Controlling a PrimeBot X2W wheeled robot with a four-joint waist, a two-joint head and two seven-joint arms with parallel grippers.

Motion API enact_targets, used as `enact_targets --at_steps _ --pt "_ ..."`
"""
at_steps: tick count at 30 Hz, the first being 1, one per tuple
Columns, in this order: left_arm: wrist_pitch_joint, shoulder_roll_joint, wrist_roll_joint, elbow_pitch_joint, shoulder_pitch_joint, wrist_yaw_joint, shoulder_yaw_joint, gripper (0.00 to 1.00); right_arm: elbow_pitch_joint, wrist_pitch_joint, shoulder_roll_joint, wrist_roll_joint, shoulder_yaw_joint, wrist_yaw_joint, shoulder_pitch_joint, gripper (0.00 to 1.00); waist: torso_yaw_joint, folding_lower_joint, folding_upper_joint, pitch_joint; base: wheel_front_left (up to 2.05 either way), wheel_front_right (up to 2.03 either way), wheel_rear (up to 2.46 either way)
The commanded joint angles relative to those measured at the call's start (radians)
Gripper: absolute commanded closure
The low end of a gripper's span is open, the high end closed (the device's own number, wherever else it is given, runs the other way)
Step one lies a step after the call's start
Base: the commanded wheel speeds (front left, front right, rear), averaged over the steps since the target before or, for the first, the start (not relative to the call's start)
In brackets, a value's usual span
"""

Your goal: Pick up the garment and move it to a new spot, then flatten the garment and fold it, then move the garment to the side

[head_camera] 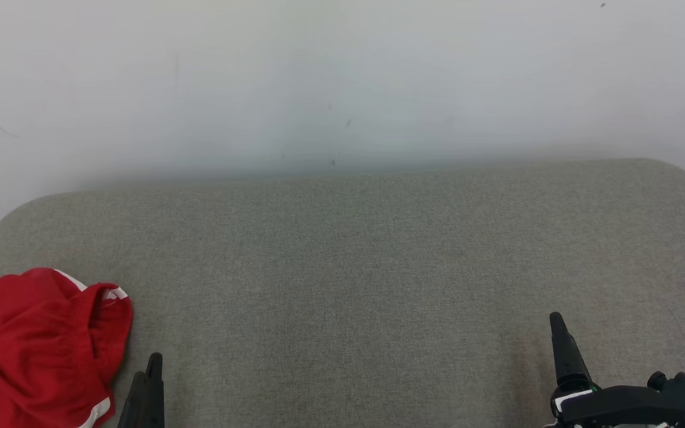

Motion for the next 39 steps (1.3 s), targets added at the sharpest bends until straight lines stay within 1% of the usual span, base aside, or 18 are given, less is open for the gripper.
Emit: enact_targets --at_steps 1,6,10,15,21,27,39 --pt "-0.011 0.002 0.052 -0.019 -0.001 -0.003 0.004 0.0 -0.022 -0.01 -0.01 -0.045 0.007 0.0 -0.001 0.0 0.0 0.0 0.0 -0.001 0.0 0.0 0.0" --pt "-0.028 -0.012 0.18 -0.027 0.011 0.006 0.011 0.0 -0.053 -0.025 -0.011 -0.168 0.012 0.0 0.01 0.0 -0.002 0.0 0.0 -0.007 0.0 0.0 0.0" --pt "-0.041 -0.017 0.255 -0.031 0.017 0.018 0.004 0.0 -0.076 -0.036 -0.011 -0.262 0.016 0.0 0.02 0.0 -0.004 0.0 0.0 -0.01 0.0 0.0 0.0" --pt "-0.056 -0.018 0.346 -0.044 0.018 0.031 -0.014 0.0 -0.088 -0.05 -0.014 -0.35 0.033 0.0 0.034 0.0 -0.006 0.0 0.0 -0.015 0.0 0.0 0.0" --pt "-0.074 -0.012 0.439 -0.068 0.029 0.048 -0.037 0.0 -0.097 -0.065 -0.017 -0.439 0.043 0.0 0.046 0.0 -0.008 0.0 0.0 -0.02 0.0 0.0 0.0" --pt "-0.091 -0.002 0.524 -0.084 0.032 0.085 -0.056 0.0 -0.114 -0.081 -0.012 -0.507 0.051 0.0 0.058 0.0 -0.01 0.0 0.0 -0.024 0.0 0.0 0.0" --pt "-0.123 0.024 0.648 -0.107 0.032 0.128 -0.112 0.0 -0.143 -0.108 -0.02 -0.635 0.078 0.0 0.076 0.0 -0.015 0.0 0.0 -0.034 0.0 0.0 0.0"
